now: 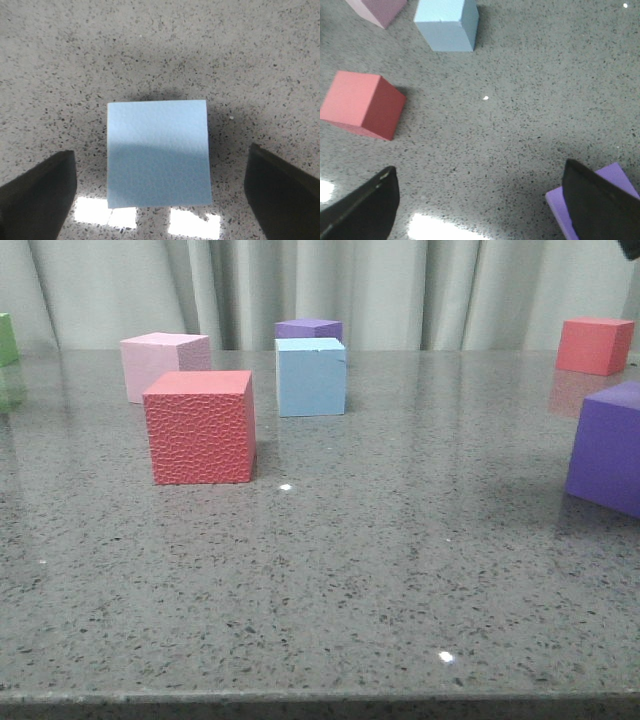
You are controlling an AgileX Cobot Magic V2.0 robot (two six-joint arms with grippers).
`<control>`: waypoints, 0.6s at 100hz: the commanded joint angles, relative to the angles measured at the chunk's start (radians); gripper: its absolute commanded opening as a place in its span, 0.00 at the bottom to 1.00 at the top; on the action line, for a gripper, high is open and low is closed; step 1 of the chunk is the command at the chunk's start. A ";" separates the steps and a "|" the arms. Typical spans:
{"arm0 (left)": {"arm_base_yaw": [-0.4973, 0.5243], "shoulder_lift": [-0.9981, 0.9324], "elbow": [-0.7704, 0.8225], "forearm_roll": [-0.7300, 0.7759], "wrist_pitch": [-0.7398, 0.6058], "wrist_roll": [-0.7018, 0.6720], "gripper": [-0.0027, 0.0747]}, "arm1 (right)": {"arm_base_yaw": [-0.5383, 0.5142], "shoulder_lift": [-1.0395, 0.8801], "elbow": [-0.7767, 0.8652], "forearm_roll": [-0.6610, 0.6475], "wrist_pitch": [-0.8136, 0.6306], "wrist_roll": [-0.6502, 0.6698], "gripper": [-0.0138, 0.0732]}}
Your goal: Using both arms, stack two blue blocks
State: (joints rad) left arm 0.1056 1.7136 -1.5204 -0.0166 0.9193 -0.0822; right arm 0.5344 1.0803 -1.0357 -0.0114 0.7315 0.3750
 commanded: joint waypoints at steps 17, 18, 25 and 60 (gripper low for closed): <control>0.001 0.005 -0.036 -0.012 -0.060 0.005 0.86 | 0.000 -0.117 -0.021 0.011 -0.062 -0.010 0.91; 0.001 0.006 -0.036 -0.012 -0.060 0.005 0.86 | 0.000 -0.120 -0.021 0.011 -0.063 -0.010 0.91; 0.001 0.015 -0.036 -0.012 -0.062 0.005 0.86 | 0.000 -0.145 -0.021 0.011 -0.063 -0.010 0.91; 0.001 0.031 -0.036 -0.014 -0.057 0.005 0.69 | 0.000 -0.178 -0.021 0.011 -0.050 -0.010 0.91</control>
State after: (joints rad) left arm 0.1056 1.7887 -1.5225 -0.0207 0.8973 -0.0781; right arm 0.5344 0.9172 -1.0337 0.0000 0.7351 0.3750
